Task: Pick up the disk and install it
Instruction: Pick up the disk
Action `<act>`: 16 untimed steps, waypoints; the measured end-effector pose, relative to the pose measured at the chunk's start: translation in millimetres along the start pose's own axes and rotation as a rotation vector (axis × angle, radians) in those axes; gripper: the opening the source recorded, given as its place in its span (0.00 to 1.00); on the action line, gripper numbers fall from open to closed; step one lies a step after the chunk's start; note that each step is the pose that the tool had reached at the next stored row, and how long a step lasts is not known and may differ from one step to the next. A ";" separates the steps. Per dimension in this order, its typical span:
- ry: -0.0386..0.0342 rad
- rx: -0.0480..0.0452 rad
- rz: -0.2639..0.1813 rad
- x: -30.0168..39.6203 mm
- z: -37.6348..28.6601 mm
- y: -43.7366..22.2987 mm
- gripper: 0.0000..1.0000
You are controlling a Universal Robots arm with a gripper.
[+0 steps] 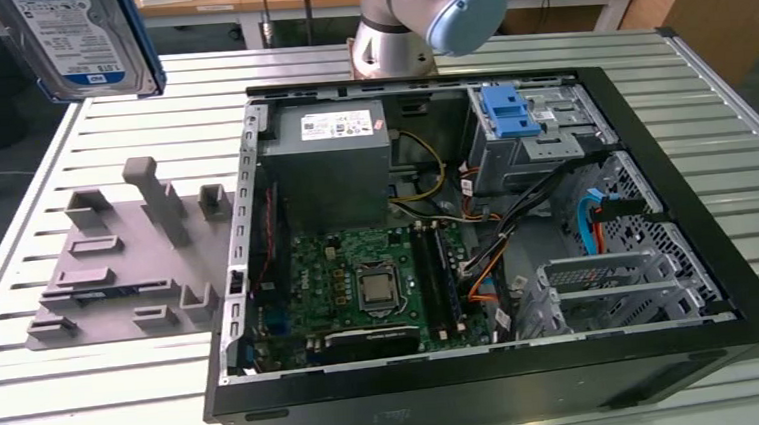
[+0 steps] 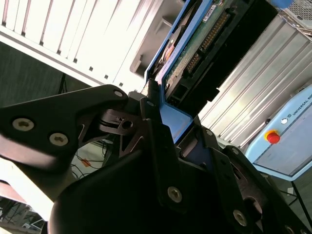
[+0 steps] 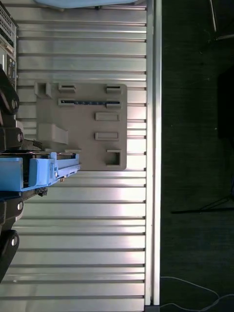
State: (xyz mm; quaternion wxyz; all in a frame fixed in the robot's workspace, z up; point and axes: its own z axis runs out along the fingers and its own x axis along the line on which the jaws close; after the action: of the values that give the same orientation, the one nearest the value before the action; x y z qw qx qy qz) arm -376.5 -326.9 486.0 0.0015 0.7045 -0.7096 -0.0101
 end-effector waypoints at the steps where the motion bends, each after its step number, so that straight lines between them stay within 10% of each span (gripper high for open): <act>1: 0.0000 0.0001 0.000 0.0 0.0 -0.8 0.36; 16: 0.0000 0.0001 0.000 -0.1 -0.2 -12.1 0.36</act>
State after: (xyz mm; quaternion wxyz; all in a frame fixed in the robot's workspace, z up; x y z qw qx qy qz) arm -364.4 -326.9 485.9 0.0015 0.7045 -0.7096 -0.0101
